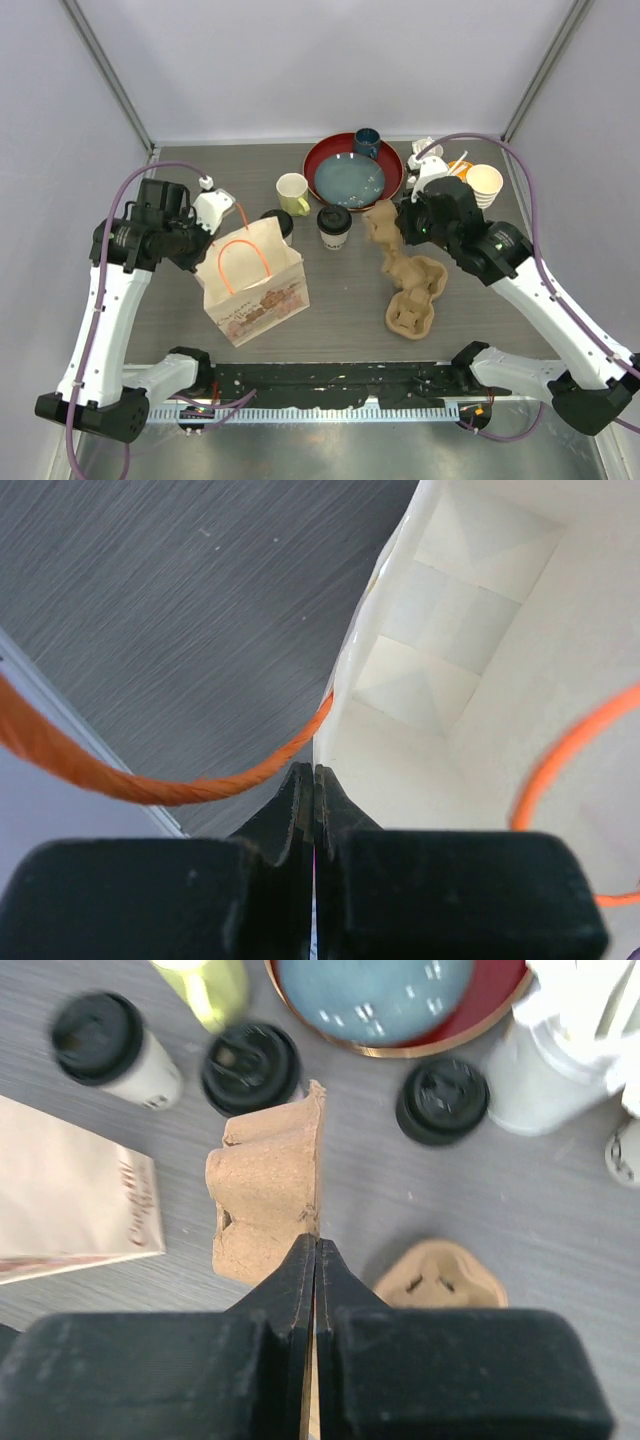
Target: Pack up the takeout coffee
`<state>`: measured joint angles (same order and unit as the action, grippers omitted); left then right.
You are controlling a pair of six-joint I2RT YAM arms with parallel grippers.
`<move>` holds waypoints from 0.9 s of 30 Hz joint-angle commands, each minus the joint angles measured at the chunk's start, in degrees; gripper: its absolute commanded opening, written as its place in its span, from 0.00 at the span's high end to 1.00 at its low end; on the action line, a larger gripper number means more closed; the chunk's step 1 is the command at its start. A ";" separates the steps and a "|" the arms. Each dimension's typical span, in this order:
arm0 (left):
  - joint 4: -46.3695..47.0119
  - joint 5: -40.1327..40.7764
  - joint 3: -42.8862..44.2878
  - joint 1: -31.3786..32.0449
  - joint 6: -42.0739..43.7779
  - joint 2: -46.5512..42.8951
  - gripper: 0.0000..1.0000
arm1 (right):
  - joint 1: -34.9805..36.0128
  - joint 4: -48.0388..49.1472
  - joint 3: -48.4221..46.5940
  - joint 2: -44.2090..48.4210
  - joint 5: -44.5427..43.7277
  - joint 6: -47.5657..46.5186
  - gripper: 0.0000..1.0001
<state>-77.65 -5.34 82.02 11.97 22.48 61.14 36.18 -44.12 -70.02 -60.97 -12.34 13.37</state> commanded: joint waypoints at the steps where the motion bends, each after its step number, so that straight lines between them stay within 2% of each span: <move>1: -7.17 -8.18 2.79 0.07 -0.51 0.29 1.00 | 3.00 2.90 -9.33 0.68 3.02 -6.15 0.99; 8: -9.36 -15.30 4.64 2.62 0.20 0.55 1.00 | 9.42 4.74 -26.01 -4.58 5.74 -11.68 0.99; 12: -9.19 -16.45 4.73 5.77 -1.38 1.34 1.00 | 13.02 8.33 -31.91 -8.01 9.08 -14.76 0.99; 17: -8.22 -16.19 4.20 9.56 -3.67 2.22 1.00 | 19.35 14.67 -33.69 -10.31 10.15 -17.67 0.99; 19: -8.31 -15.75 4.64 9.57 -3.67 2.49 1.00 | 21.81 16.17 -33.78 -10.40 7.96 -19.60 0.99; 22: -9.01 -14.88 5.87 9.65 -3.23 2.66 1.00 | 21.91 15.56 -32.64 -8.65 1.81 -20.92 0.99; 27: -8.40 -2.93 6.75 9.65 -3.67 2.49 1.00 | 22.00 13.81 -24.74 -3.64 -9.89 -24.08 0.99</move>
<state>-77.89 -16.60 86.21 21.43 19.77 64.16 58.22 -31.68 -97.89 -69.45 -11.92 -6.87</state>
